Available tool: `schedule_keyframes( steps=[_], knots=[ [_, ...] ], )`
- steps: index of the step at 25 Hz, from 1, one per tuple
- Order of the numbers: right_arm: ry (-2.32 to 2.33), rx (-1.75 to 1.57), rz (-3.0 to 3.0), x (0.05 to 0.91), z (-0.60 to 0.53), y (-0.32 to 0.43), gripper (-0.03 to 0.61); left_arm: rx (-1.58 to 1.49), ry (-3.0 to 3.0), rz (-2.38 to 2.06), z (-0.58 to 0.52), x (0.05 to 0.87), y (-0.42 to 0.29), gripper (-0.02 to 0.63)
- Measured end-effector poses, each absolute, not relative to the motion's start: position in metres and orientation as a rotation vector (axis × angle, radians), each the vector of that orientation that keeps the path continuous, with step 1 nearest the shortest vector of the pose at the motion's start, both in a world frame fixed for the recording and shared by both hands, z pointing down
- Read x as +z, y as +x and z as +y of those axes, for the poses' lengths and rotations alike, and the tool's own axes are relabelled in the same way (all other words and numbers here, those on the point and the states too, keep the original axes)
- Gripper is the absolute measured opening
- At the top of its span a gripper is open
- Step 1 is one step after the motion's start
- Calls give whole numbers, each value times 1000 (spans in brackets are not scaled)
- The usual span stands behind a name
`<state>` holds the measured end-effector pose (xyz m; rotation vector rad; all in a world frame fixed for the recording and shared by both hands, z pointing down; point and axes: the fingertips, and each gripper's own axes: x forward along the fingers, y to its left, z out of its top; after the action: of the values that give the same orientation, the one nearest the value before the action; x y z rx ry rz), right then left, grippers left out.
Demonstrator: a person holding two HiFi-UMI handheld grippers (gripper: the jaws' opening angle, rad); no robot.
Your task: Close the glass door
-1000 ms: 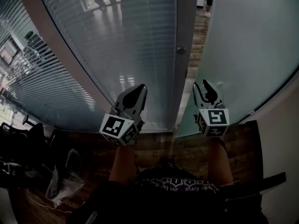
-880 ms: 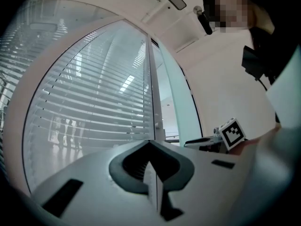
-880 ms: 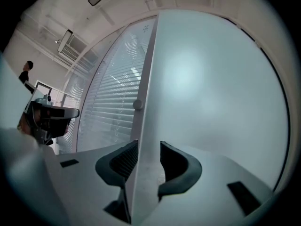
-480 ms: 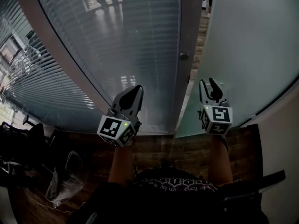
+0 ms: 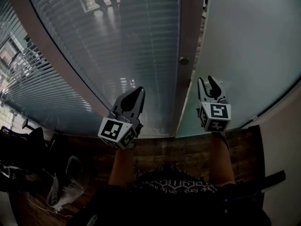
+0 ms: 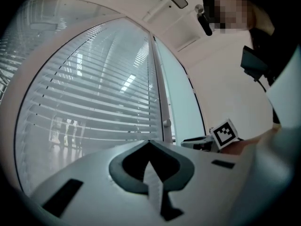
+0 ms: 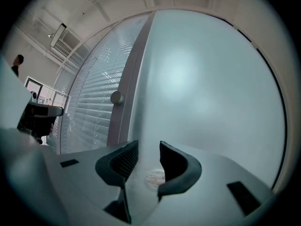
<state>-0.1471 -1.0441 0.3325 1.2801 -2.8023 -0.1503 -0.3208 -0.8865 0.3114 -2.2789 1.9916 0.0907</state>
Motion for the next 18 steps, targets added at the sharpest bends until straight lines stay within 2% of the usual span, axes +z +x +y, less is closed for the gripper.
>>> schedule_keyframes(
  steps=[18],
  knots=[
    [1307,-135,-2810,336,-1085,-162,132,70,-2283,1995,-904,316,-330,2]
  ],
)
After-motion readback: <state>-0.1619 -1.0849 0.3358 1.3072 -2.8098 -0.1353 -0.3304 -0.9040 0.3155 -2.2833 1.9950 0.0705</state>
